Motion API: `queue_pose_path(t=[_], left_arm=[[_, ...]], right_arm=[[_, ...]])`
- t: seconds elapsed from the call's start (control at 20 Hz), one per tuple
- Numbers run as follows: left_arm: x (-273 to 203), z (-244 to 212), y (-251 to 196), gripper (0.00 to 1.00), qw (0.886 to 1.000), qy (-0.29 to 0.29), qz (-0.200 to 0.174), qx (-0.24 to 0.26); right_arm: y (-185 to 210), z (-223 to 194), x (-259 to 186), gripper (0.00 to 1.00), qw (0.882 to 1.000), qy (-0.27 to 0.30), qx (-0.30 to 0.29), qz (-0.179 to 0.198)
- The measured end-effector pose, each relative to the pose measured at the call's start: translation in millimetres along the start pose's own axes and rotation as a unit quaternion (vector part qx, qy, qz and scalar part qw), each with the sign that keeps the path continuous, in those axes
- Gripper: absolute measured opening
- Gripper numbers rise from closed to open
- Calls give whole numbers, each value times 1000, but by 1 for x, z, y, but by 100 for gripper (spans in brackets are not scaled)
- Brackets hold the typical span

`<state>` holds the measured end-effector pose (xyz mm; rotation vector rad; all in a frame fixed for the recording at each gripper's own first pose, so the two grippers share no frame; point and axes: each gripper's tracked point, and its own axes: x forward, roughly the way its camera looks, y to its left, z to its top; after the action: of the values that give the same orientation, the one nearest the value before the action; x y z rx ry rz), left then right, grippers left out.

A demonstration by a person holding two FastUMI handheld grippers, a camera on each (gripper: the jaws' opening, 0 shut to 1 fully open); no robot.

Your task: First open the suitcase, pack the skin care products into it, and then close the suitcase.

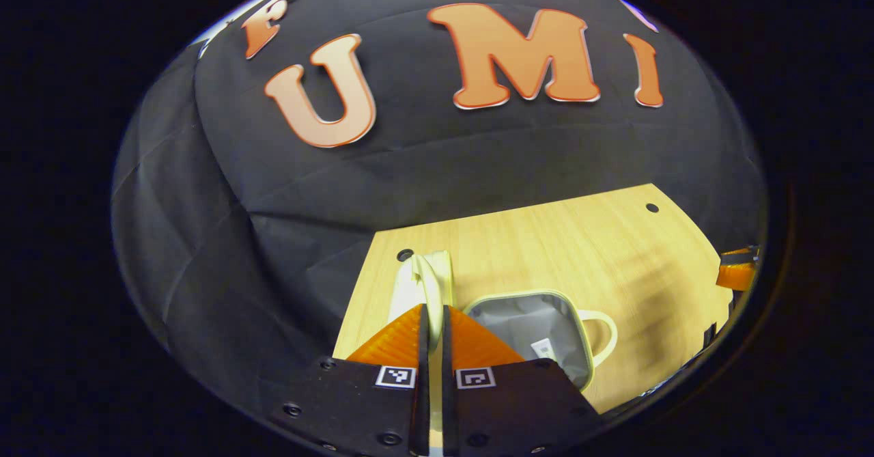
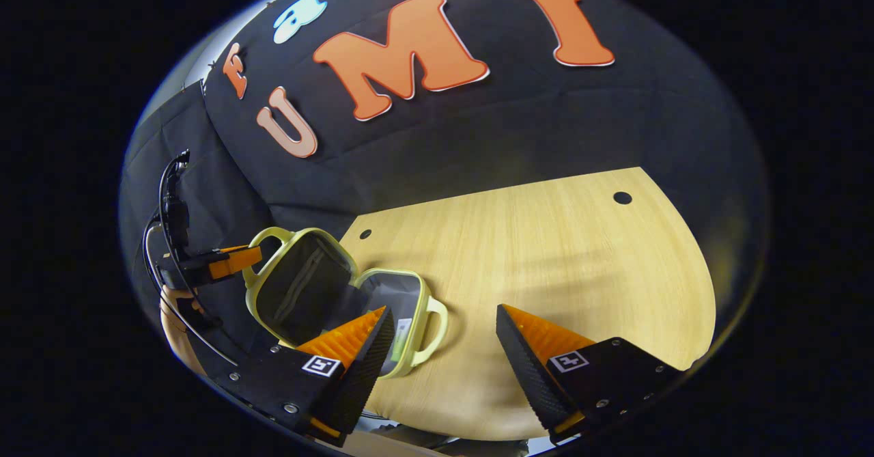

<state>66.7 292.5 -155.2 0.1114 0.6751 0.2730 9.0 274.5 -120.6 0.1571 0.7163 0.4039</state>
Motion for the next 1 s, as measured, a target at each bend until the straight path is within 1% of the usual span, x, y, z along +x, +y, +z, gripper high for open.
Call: queue_pose_path(t=[0.1,0.25,0.45,0.5,0.7,0.75,0.8,0.9,1.0], left_arm=[[-2,2,-41,7,1000,3,-23,18],[15,-4,-115,7,996,16,-75,38],[52,-30,-204,8,986,64,-146,46],[61,-38,-222,8,983,79,-157,51],[103,-73,-278,9,973,134,-173,67],[112,-77,-287,8,972,148,-167,74],[120,-73,-295,8,972,149,-163,85],[136,-59,-302,17,973,153,-143,98],[146,-41,-312,25,974,154,-145,82]], right_arm=[[-20,-1,-11,96,1000,-1,4,-6],[-48,-6,-26,95,1000,3,11,-15],[-80,-17,-42,96,999,8,24,-30],[-87,-20,-46,96,999,10,26,-34],[-109,-34,-56,96,998,24,37,-48],[-113,-38,-56,96,998,30,40,-50],[-115,-42,-57,96,997,36,40,-51],[-119,-45,-59,96,997,40,37,-52],[-117,-47,-58,95,997,44,32,-48]])
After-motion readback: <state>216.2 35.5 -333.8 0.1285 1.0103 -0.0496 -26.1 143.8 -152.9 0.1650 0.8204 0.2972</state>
